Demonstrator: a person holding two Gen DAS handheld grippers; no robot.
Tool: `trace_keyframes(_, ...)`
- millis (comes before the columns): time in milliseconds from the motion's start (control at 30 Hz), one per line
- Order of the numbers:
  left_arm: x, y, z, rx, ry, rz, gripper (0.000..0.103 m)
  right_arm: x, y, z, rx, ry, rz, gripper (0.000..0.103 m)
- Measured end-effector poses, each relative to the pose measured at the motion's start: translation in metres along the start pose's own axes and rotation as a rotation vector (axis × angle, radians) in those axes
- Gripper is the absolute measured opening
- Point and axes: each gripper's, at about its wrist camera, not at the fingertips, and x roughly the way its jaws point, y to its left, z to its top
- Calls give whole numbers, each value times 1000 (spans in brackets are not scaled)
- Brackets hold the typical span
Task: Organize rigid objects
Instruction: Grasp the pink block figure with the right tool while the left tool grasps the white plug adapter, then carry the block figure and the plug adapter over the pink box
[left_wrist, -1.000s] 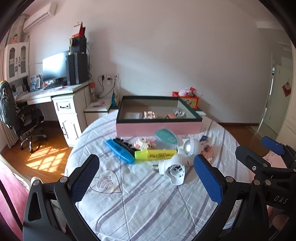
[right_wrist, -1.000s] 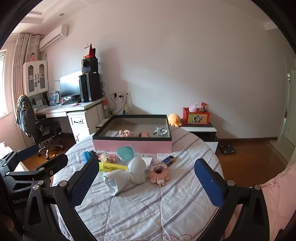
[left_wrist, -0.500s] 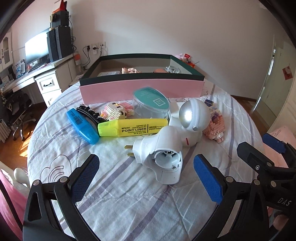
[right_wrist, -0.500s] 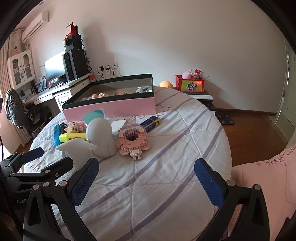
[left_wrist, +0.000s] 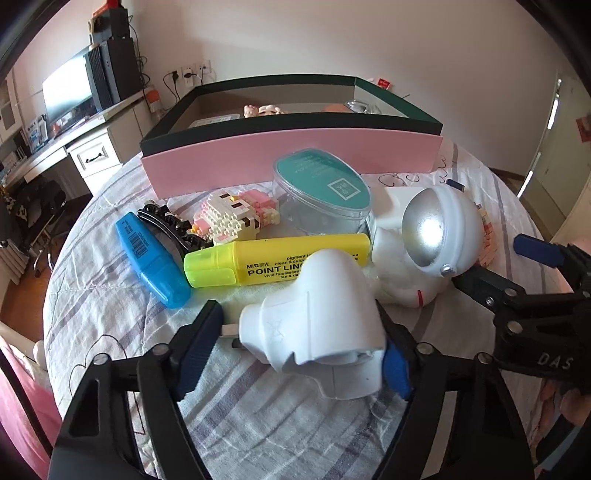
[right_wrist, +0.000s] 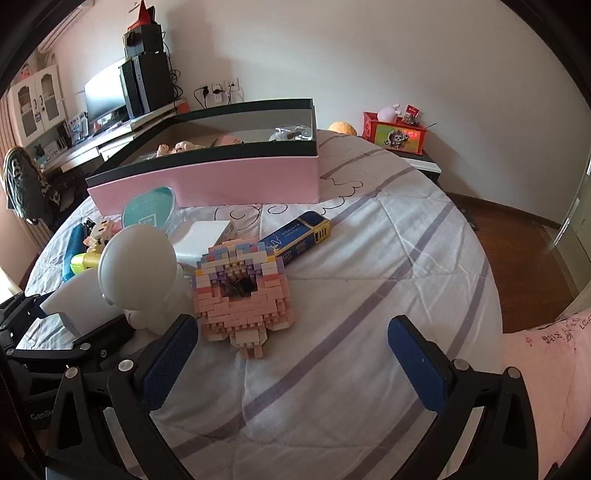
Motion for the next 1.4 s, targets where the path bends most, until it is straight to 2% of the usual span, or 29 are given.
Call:
trace_keyframes(133, -2, 3, -1, -1, -12, -13, 74, 17, 8, 14, -42, 43, -7, 103)
trace_keyframes(167, -4, 5, -1, -1, -13, -19, 74, 19, 9, 16, -45, 41, -6, 99)
trace_keyframes(300, -6, 7, -1, -9, -26, -23, 74, 21, 16, 18, -72, 47, 12, 70)
trace_keyframes(333, -9, 8, -2, -11, -34, -27, 74, 20, 18, 17, -85, 41, 17, 66)
trace_keyframes(367, -12, 9, -3, -14, -41, -32, 74, 17, 19, 15, -85, 32, 30, 53)
trace_keyframes(600, -53, 22, -6, -43, -133, -39, 74, -17, 22, 0, -33, -55, 107, 53)
trace_keyframes(867, -128, 29, -1, -34, -321, 11, 74, -94, 50, 4, -36, -264, 160, 53)
trace_keyframes(1100, -193, 34, 7, -30, -498, 92, 74, -158, 75, 10, -79, -431, 135, 53)
trace_keyframes(1167, -207, 36, 8, -39, -540, 107, 74, -169, 80, 12, -91, -452, 132, 53)
trace_keyframes(1400, -232, 40, 11, -40, -612, 135, 74, -198, 94, 21, -122, -527, 120, 53)
